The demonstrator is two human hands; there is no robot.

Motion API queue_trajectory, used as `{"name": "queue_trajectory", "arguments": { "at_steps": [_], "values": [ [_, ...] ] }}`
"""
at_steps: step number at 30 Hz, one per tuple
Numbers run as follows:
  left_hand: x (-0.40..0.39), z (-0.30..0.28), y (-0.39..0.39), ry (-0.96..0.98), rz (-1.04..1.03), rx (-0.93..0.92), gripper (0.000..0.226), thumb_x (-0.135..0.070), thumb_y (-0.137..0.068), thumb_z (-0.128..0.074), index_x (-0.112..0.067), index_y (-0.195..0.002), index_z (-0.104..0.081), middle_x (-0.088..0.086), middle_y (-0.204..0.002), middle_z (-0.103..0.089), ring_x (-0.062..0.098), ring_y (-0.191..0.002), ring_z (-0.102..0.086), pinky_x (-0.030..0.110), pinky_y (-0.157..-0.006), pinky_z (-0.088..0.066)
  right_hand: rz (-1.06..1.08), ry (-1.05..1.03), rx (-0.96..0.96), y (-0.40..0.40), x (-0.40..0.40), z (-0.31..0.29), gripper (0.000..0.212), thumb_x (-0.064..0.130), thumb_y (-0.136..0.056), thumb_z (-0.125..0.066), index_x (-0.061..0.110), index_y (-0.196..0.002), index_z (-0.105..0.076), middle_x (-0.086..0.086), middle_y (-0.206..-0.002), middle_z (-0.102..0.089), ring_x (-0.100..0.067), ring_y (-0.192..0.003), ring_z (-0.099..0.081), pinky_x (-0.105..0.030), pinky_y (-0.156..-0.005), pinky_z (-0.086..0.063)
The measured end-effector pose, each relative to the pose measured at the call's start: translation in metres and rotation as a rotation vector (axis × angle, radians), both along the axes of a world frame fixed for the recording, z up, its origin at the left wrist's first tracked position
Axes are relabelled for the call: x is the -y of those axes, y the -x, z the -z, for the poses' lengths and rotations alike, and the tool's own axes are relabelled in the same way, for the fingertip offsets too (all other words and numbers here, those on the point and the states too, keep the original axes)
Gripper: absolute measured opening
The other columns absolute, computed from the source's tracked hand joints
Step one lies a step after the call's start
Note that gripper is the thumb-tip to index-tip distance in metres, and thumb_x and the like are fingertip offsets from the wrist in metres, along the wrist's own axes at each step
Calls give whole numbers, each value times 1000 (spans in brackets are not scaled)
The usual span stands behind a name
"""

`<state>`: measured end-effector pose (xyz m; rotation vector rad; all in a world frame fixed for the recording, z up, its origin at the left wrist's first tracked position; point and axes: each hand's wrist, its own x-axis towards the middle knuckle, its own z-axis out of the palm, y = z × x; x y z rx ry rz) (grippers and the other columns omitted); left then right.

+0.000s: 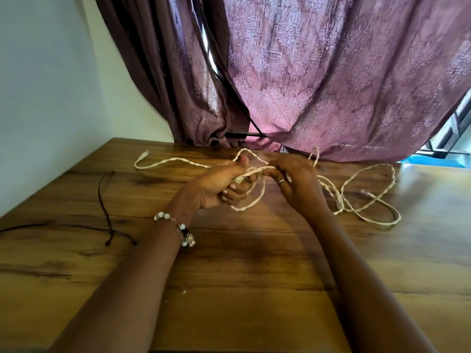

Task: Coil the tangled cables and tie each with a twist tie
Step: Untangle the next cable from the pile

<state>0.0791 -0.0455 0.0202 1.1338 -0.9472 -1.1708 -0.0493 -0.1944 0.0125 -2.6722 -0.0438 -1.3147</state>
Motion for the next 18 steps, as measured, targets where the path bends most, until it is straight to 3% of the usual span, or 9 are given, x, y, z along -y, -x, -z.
{"name": "queue_trajectory", "arguments": {
  "at_steps": [3, 7, 10, 13, 15, 16, 18],
  "values": [
    [-2, 0, -4, 101, 72, -147, 43, -51, -88, -38, -11, -78, -48, -9, -40, -26, -1, -29, -19, 6, -35, -17, 7, -89, -38, -3, 6, 7, 35, 29, -98, -45, 0, -97, -65, -13, -86, -66, -26, -79, -60, -41, -71, -46],
    [-8, -1, -20, 282, 171, -366, 32, -46, -80, -65, -15, -75, -57, -9, -43, -21, 1, -29, -20, 9, -31, -24, 68, -164, -57, -2, 13, 15, 16, 5, -93, -47, 0, -99, -62, -6, -78, -61, -22, -68, -56, -34, -64, -45],
    [-10, 0, -31, 357, 172, -479, 30, -45, -82, -60, -16, -75, -58, -9, -44, -23, 2, -32, -17, 12, -30, -26, 149, -112, -253, -1, 13, 24, 28, -5, -86, -52, 2, -112, -60, -5, -81, -61, -27, -73, -60, -36, -65, -49],
    [-10, 1, -34, 410, 7, -558, 36, -48, -84, -47, -16, -70, -55, -9, -39, -28, 3, -33, -14, 12, -29, -23, 282, 120, -429, -9, -6, 25, 47, 3, -87, -53, 2, -134, -46, -20, -111, -62, -41, -98, -60, -47, -82, -49],
    [-11, -1, -36, 463, -120, -586, 37, -47, -85, -43, -16, -68, -52, -9, -38, -31, 4, -29, -17, 13, -29, -20, 436, 314, -553, -13, -21, 21, 53, 12, -92, -36, 2, -144, -30, -20, -126, -56, -41, -114, -52, -51, -99, -37],
    [-12, -2, -37, 490, -178, -599, 37, -47, -87, -42, -16, -69, -51, -9, -39, -32, 4, -27, -21, 13, -29, -20, 471, 377, -587, -13, -25, 21, 55, 17, -91, -20, 0, -142, -31, -21, -126, -55, -41, -116, -51, -51, -103, -32],
    [-14, -5, -40, 546, -306, -609, 38, -44, -94, -36, -16, -71, -46, -9, -40, -31, 3, -27, -26, 14, -29, -20, 432, 455, -522, -13, -33, 21, 71, 21, -81, -2, -6, -118, -56, -26, -107, -63, -43, -103, -58, -52, -101, -35]
  ]
}}
